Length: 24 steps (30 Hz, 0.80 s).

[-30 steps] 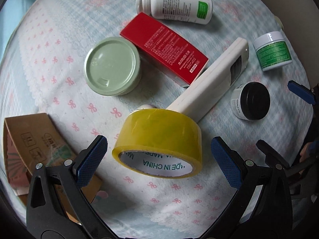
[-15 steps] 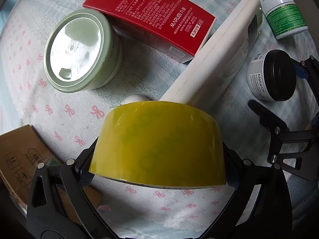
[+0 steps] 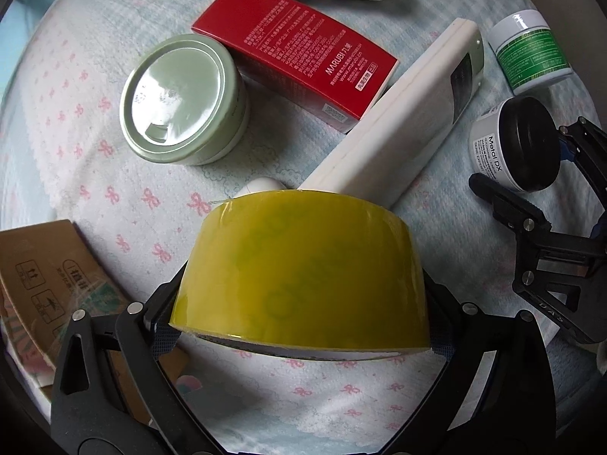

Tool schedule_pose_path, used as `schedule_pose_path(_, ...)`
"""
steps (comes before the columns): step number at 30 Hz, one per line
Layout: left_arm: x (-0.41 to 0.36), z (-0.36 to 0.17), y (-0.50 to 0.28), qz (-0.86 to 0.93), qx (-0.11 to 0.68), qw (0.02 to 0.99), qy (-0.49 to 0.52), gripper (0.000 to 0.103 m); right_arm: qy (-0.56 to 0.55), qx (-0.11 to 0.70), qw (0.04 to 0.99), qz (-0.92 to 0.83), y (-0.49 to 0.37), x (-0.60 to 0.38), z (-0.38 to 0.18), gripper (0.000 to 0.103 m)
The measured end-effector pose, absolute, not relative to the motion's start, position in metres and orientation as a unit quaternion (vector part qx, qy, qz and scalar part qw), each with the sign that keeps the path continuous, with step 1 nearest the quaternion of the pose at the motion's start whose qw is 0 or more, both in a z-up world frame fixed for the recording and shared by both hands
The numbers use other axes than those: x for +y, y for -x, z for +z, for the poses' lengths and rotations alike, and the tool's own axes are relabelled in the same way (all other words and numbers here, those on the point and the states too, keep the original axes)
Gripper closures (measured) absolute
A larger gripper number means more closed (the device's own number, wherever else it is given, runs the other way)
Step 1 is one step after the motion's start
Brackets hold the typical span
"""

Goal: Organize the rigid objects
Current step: 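Carry the tape roll and black-lidded jar into the cardboard box and release both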

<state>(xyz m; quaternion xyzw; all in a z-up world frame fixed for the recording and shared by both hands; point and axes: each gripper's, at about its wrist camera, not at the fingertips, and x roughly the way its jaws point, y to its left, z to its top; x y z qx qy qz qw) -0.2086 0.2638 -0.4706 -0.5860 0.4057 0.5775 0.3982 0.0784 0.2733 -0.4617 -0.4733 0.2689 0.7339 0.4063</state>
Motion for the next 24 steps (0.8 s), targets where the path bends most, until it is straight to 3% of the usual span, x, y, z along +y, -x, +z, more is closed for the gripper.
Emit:
schedule_pose_path(13, 0.248, -0.357, 0.199, 0.679, 0.302, 0.363, 0.562, 0.004, 0.434, 0.236, 0.424, 0.760, -0.082, 0.271, -0.358, 0.051)
schedule_pose_path(24, 0.148, -0.229, 0.235, 0.774, 0.186, 0.310, 0.521, 0.004, 0.401, 0.159, 0.390, 0.814, -0.028, 0.256, -0.224, 0.051)
